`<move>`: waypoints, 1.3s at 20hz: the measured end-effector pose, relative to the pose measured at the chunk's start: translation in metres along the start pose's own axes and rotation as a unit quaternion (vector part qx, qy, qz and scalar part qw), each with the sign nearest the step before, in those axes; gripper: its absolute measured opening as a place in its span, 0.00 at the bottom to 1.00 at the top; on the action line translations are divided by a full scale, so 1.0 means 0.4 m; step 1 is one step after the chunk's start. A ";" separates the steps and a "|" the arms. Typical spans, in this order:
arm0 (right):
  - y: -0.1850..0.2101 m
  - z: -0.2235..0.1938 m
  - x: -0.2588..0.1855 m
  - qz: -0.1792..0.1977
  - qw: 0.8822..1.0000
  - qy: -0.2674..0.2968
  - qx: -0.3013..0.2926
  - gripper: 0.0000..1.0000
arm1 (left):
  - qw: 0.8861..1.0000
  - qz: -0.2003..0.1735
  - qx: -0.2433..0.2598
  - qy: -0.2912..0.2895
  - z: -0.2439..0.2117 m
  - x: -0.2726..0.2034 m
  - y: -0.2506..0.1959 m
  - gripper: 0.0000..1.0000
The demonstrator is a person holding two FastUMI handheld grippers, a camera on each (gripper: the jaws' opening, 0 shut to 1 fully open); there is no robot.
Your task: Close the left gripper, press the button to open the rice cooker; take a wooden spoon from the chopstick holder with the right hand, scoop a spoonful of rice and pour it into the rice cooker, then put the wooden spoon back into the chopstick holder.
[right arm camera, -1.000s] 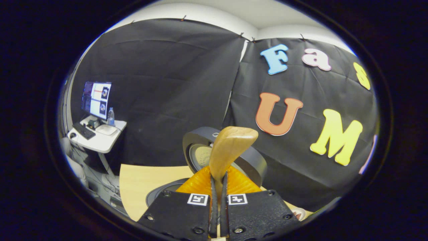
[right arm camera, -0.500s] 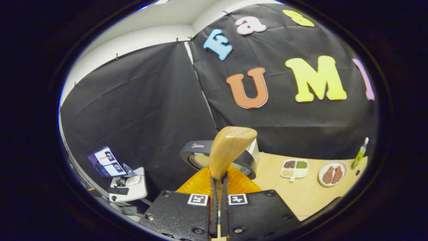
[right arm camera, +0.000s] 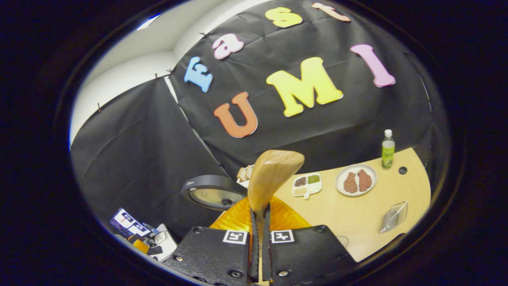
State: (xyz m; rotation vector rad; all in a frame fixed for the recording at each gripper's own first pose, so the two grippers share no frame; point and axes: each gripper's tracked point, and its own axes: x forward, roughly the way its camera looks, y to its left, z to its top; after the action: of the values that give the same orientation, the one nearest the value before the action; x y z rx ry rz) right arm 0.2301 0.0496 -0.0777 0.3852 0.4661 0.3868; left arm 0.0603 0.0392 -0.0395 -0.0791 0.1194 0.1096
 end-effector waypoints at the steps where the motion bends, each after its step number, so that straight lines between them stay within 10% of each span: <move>1: -0.042 0.010 -0.024 -0.015 1.000 -0.008 0.004 0.08 | 1.000 -0.007 0.001 -0.001 0.003 0.013 -0.002 0.95; 14: -0.580 0.080 -0.237 -0.229 0.971 -0.065 -0.004 0.08 | 0.998 -0.056 -0.014 0.018 0.011 0.144 -0.061 0.95; 26: -0.810 -0.051 -0.063 -0.258 0.965 -0.004 -0.048 0.08 | 0.999 -0.013 0.001 0.034 0.016 0.220 -0.077 0.95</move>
State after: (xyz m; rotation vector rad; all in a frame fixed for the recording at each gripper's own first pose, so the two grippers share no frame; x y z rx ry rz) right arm 0.2859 -0.2339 -0.2278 0.1597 0.5179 -0.0977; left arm 0.1513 0.0183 -0.0419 -0.0820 0.1862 0.0810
